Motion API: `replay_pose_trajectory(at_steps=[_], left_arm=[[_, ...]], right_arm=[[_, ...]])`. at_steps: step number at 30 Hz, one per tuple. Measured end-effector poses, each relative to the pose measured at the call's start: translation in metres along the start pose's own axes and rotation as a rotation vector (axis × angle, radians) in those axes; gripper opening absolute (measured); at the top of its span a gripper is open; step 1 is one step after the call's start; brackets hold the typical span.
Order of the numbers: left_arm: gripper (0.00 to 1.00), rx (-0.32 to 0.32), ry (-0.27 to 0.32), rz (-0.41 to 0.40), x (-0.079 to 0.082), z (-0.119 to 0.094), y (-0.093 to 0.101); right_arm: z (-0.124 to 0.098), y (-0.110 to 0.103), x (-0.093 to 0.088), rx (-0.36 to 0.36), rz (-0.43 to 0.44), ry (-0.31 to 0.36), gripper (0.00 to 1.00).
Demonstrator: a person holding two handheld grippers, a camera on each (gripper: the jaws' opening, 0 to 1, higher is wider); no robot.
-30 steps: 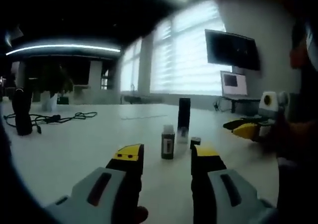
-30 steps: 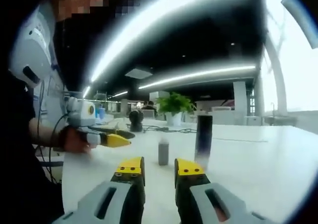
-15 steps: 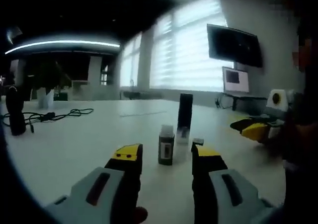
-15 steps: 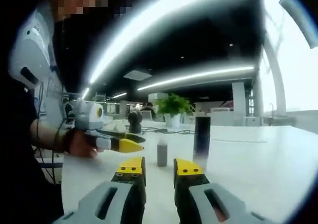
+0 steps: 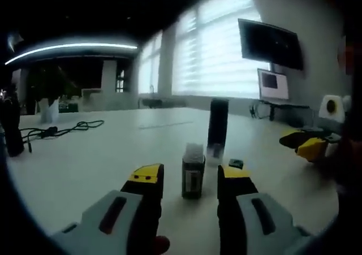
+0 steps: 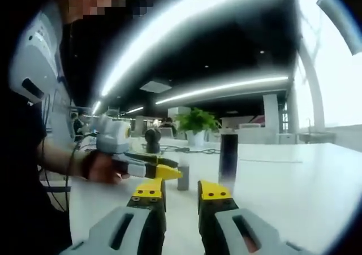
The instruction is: Pick up cosmetic bottle twist off cap place on table pick up cap screw tight cap place on table
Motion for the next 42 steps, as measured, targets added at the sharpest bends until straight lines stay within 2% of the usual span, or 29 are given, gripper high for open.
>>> replay_pose_trajectory(at_steps=[6, 10, 12, 22, 24, 42], left_arm=[[0.28, -0.021, -0.013, 0.031, -0.002, 0.01, 0.007], [0.27, -0.017, -0.011, 0.042, -0.002, 0.016, 0.01], [0.25, -0.005, -0.028, 0.053, -0.004, 0.018, 0.011], [0.2, 0.01, -0.052, 0.086, -0.008, 0.016, 0.008], [0.18, 0.022, -0.03, 0.075, -0.005, 0.014, 0.006], [0.09, 0.014, -0.019, 0.078, -0.006, 0.014, 0.009]], right_arm=[[-0.001, 0.001, 0.0, -0.003, 0.001, 0.004, 0.15], [-0.001, 0.001, 0.0, -0.003, 0.001, 0.004, 0.15], [-0.001, 0.002, 0.0, -0.007, 0.004, 0.004, 0.15], [-0.001, 0.003, 0.0, -0.013, 0.003, 0.001, 0.15], [-0.001, 0.003, -0.001, -0.014, -0.001, -0.004, 0.15], [0.0, 0.003, -0.002, -0.022, -0.009, -0.011, 0.15]])
Point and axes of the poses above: the point that each gripper's makers call its tool centre point, and the gripper's own axes: z roughly forward along the fingers, y roughly to its right, x roughly out of its top, the point moved 6 cm from there along -z, roughly backward along the fingers, and after that the axes turned 12 degrees about x, right-handed, at the moved point
